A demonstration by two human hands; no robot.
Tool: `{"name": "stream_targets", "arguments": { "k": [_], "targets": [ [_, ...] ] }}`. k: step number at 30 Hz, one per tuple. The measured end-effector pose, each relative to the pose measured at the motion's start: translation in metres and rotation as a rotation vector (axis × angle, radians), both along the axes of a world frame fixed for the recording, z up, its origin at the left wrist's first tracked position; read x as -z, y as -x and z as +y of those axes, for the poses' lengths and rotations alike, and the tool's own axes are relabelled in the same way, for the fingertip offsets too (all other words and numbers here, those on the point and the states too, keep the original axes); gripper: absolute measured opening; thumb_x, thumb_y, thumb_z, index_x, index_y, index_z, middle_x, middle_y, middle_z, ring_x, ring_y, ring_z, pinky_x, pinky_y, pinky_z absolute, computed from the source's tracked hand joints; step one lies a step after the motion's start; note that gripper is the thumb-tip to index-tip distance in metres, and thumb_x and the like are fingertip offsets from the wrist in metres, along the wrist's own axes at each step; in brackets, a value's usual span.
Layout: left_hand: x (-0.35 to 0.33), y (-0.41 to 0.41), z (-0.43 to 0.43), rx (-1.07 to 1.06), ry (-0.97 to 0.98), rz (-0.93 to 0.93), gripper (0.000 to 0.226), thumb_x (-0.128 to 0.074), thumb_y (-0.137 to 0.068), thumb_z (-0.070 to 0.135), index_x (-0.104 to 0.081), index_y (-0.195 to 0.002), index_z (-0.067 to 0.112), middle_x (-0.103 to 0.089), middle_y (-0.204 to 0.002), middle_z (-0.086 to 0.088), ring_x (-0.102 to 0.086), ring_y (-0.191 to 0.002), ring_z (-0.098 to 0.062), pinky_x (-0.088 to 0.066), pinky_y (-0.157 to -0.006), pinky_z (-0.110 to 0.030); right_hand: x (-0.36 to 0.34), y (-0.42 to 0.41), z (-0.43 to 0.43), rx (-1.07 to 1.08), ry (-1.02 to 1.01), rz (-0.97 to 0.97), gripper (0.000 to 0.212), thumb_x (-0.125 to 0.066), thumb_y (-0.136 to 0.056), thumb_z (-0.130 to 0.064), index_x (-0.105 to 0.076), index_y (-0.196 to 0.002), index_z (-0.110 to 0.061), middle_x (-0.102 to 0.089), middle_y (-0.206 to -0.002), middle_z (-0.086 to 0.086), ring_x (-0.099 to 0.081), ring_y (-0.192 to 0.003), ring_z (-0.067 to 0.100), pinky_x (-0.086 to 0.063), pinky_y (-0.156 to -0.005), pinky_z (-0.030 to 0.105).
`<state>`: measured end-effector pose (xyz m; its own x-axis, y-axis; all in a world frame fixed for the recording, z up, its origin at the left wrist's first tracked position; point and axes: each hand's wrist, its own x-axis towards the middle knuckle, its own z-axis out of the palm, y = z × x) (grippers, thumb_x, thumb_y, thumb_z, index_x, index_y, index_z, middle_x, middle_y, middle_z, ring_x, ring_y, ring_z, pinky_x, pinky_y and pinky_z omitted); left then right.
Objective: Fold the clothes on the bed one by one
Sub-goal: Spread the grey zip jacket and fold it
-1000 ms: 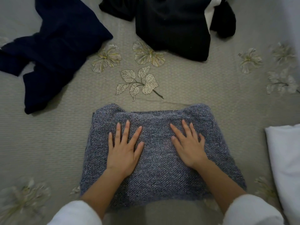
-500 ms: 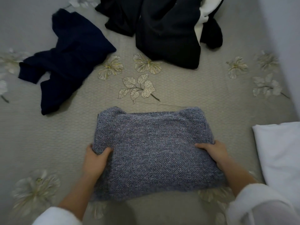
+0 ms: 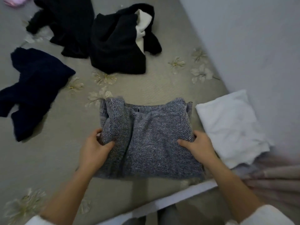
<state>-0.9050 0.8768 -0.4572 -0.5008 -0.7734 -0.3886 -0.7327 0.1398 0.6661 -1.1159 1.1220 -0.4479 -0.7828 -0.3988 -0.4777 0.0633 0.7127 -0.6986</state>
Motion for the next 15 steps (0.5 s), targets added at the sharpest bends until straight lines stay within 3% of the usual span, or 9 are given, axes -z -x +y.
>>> {"name": "stream_targets", "arguments": {
  "k": [2,4,7,9,12,15],
  "targets": [
    [-0.016,0.031,0.018,0.086,0.002,0.046,0.057,-0.074,-0.082,0.026,-0.048,-0.132,0.019,-0.063,-0.109,0.001,-0.055,-0.07,0.003,-0.04,-0.053,-0.015,-0.02,0.009,0.034,0.083,0.02,0.04,0.024,-0.081,-0.073,-0.029,-0.064,-0.089,-0.028,-0.066,-0.082,-0.019,-0.062,-0.073,0.001,-0.048,-0.06,0.02],
    [-0.029,0.064,0.038,0.169,-0.001,0.076,0.059,-0.073,-0.084,0.024,-0.046,-0.136,0.017,-0.062,-0.116,-0.003,-0.056,-0.073,-0.003,-0.041,-0.057,-0.013,-0.036,0.019,0.067,0.158,0.017,0.074,0.022,-0.079,-0.075,-0.029,-0.062,-0.089,-0.029,-0.062,-0.079,-0.023,-0.059,-0.07,-0.004,-0.043,-0.055,0.014],
    [-0.044,0.117,0.068,0.309,0.025,0.117,0.056,-0.071,-0.084,0.021,-0.047,-0.135,0.016,-0.064,-0.12,-0.007,-0.063,-0.087,-0.018,-0.051,-0.069,-0.027,-0.05,0.032,0.113,0.289,0.034,0.12,0.019,-0.079,-0.075,-0.027,-0.063,-0.086,-0.028,-0.061,-0.077,-0.023,-0.057,-0.066,-0.008,-0.04,-0.05,0.011],
    [-0.052,0.156,0.088,0.406,0.088,0.132,0.051,-0.069,-0.086,0.022,-0.05,-0.133,0.018,-0.066,-0.116,-0.006,-0.064,-0.092,-0.023,-0.052,-0.075,-0.034,-0.053,0.037,0.14,0.398,0.059,0.124,0.019,-0.079,-0.076,-0.026,-0.065,-0.088,-0.025,-0.064,-0.08,-0.02,-0.061,-0.07,-0.002,-0.046,-0.055,0.018],
    [-0.06,0.213,0.117,0.517,0.153,0.16,0.044,-0.066,-0.088,0.022,-0.053,-0.13,0.021,-0.068,-0.112,-0.003,-0.064,-0.093,-0.022,-0.05,-0.074,-0.033,-0.051,0.043,0.175,0.59,0.085,0.102,0.017,-0.077,-0.077,-0.024,-0.062,-0.086,-0.028,-0.066,-0.083,-0.013,-0.063,-0.076,0.009,-0.052,-0.067,0.031],
    [-0.065,0.261,0.145,0.592,0.176,0.207,0.039,-0.062,-0.091,0.018,-0.054,-0.129,0.02,-0.067,-0.114,-0.003,-0.062,-0.098,-0.023,-0.043,-0.073,-0.03,-0.044,0.046,0.203,0.746,0.119,0.081,0.017,-0.074,-0.079,-0.019,-0.06,-0.076,-0.029,-0.065,-0.081,-0.014,-0.064,-0.077,0.011,-0.051,-0.065,0.03]
  ]
}}
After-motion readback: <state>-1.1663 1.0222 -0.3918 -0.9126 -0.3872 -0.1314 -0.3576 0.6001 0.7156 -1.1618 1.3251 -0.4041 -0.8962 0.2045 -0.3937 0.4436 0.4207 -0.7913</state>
